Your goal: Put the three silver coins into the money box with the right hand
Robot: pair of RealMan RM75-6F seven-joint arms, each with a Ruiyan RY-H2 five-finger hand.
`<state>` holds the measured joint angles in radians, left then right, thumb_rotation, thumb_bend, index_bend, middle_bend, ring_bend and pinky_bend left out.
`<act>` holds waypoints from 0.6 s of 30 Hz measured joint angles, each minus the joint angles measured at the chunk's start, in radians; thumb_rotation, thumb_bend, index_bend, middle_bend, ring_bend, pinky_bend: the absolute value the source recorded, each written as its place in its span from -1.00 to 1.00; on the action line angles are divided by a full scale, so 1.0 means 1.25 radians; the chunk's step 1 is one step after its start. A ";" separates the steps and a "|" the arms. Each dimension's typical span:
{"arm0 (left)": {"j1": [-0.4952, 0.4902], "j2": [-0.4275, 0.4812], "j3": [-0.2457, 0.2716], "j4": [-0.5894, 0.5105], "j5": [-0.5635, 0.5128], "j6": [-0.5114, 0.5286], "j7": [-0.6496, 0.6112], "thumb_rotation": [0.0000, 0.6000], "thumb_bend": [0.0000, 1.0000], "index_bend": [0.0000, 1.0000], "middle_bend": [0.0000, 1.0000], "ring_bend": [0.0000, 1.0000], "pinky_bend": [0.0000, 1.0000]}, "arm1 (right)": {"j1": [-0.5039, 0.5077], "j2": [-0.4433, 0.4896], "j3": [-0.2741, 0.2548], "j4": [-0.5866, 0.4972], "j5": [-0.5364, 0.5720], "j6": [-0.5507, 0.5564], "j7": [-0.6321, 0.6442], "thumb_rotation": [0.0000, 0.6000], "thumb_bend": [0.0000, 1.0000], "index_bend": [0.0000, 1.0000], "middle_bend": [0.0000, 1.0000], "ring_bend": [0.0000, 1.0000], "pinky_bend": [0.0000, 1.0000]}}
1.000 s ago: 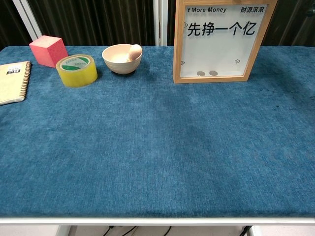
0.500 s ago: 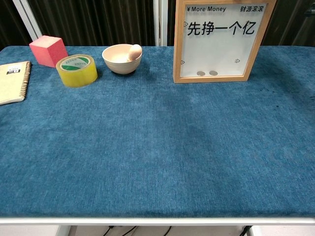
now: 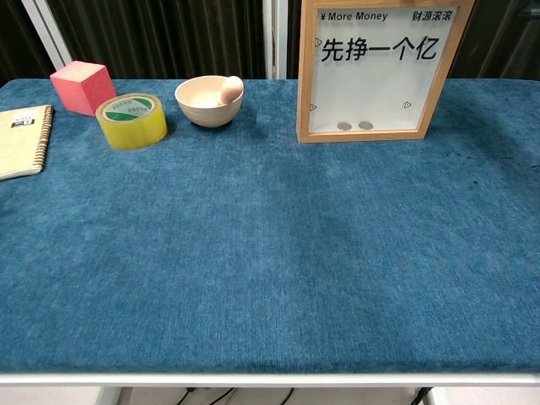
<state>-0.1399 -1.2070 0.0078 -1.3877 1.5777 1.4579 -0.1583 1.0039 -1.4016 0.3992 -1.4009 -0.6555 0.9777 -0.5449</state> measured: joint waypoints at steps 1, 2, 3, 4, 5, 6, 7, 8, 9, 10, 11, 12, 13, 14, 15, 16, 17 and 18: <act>0.000 0.000 0.000 0.000 0.000 0.000 0.000 1.00 -0.92 -0.92 -0.92 -1.00 -1.00 | 0.001 0.001 0.000 -0.002 0.004 0.001 -0.003 1.00 -0.10 0.46 -0.86 -1.00 -1.00; 0.000 0.001 0.000 -0.001 0.000 0.001 -0.001 1.00 -0.92 -0.92 -0.92 -1.00 -1.00 | 0.003 0.002 0.000 -0.004 0.009 0.003 -0.005 1.00 -0.10 0.45 -0.86 -1.00 -1.00; 0.000 0.001 0.000 -0.001 0.000 0.001 -0.001 1.00 -0.92 -0.92 -0.92 -1.00 -1.00 | 0.004 0.003 0.000 -0.006 0.013 0.003 -0.007 1.00 -0.10 0.43 -0.86 -1.00 -1.00; 0.000 0.001 0.000 -0.002 0.001 0.001 -0.002 1.00 -0.92 -0.92 -0.92 -1.00 -1.00 | 0.006 0.004 0.000 -0.008 0.017 0.004 -0.008 1.00 -0.10 0.39 -0.86 -1.00 -1.00; 0.001 0.001 0.001 -0.002 0.001 0.002 -0.003 1.00 -0.92 -0.92 -0.92 -1.00 -1.00 | 0.007 0.005 0.000 -0.010 0.021 0.004 -0.010 1.00 -0.10 0.33 -0.87 -1.00 -1.00; 0.001 0.001 0.001 -0.002 0.001 0.002 -0.003 1.00 -0.92 -0.92 -0.92 -1.00 -1.00 | 0.008 0.006 -0.001 -0.012 0.025 0.003 -0.011 1.00 -0.11 0.23 -0.88 -1.00 -1.00; 0.001 0.001 0.001 -0.002 0.001 0.002 -0.003 1.00 -0.92 -0.92 -0.92 -1.00 -1.00 | 0.009 0.008 -0.002 -0.013 0.028 0.002 -0.013 1.00 -0.11 0.10 -0.89 -1.00 -1.00; 0.001 0.001 0.001 -0.001 0.000 0.001 -0.003 1.00 -0.92 -0.92 -0.92 -1.00 -1.00 | 0.010 0.010 -0.004 -0.015 0.034 -0.001 -0.015 1.00 -0.11 -0.02 -0.90 -1.00 -1.00; 0.001 0.001 0.001 -0.001 0.000 0.002 -0.004 1.00 -0.92 -0.92 -0.92 -1.00 -1.00 | 0.011 0.011 -0.005 -0.016 0.038 -0.004 -0.017 1.00 -0.11 -0.14 -0.91 -1.00 -1.00; 0.001 0.001 0.001 -0.001 0.000 0.002 -0.004 1.00 -0.92 -0.92 -0.92 -1.00 -1.00 | 0.012 0.012 -0.007 -0.017 0.042 -0.006 -0.019 1.00 -0.12 -0.21 -0.91 -1.00 -1.00; 0.002 0.001 0.001 -0.001 0.000 0.002 -0.004 1.00 -0.92 -0.92 -0.92 -1.00 -1.00 | 0.014 0.014 -0.010 -0.018 0.046 -0.008 -0.021 1.00 -0.12 -0.25 -0.91 -1.00 -1.00; 0.002 0.001 0.001 0.000 0.000 0.003 -0.005 1.00 -0.92 -0.92 -0.92 -1.00 -1.00 | 0.015 0.014 -0.012 -0.018 0.048 -0.009 -0.021 1.00 -0.12 -0.26 -0.92 -1.00 -1.00; 0.002 0.001 0.001 0.000 0.000 0.003 -0.005 1.00 -0.92 -0.92 -0.92 -1.00 -1.00 | 0.016 0.014 -0.012 -0.017 0.049 -0.009 -0.020 1.00 -0.12 -0.27 -0.92 -1.00 -1.00; 0.002 0.001 0.000 0.000 -0.001 0.003 -0.006 1.00 -0.92 -0.92 -0.92 -1.00 -1.00 | 0.017 0.014 -0.013 -0.016 0.049 -0.009 -0.019 1.00 -0.12 -0.29 -0.92 -1.00 -1.00; 0.002 0.001 0.000 0.000 -0.001 0.003 -0.006 1.00 -0.92 -0.92 -0.92 -1.00 -1.00 | 0.018 0.014 -0.014 -0.016 0.048 -0.009 -0.017 1.00 -0.12 -0.33 -0.92 -1.00 -1.00; 0.002 0.001 0.000 0.000 -0.001 0.004 -0.007 1.00 -0.92 -0.92 -0.92 -1.00 -1.00 | 0.018 0.013 -0.015 -0.015 0.047 -0.009 -0.016 1.00 -0.12 -0.40 -0.93 -1.00 -1.00; 0.002 0.001 0.000 0.000 -0.001 0.004 -0.008 1.00 -0.92 -0.92 -0.92 -1.00 -1.00 | 0.019 0.013 -0.016 -0.014 0.047 -0.009 -0.015 1.00 -0.12 -0.49 -0.93 -1.00 -1.00; 0.002 0.001 0.000 0.001 -0.001 0.004 -0.008 1.00 -0.92 -0.92 -0.92 -1.00 -1.00 | 0.019 0.014 -0.017 -0.014 0.046 -0.010 -0.014 1.00 -0.12 -0.62 -0.95 -1.00 -1.00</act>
<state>-0.1368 -1.2059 0.0084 -1.3870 1.5767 1.4632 -0.1688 1.0279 -1.3844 0.3786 -1.4190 -0.5978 0.9658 -0.5618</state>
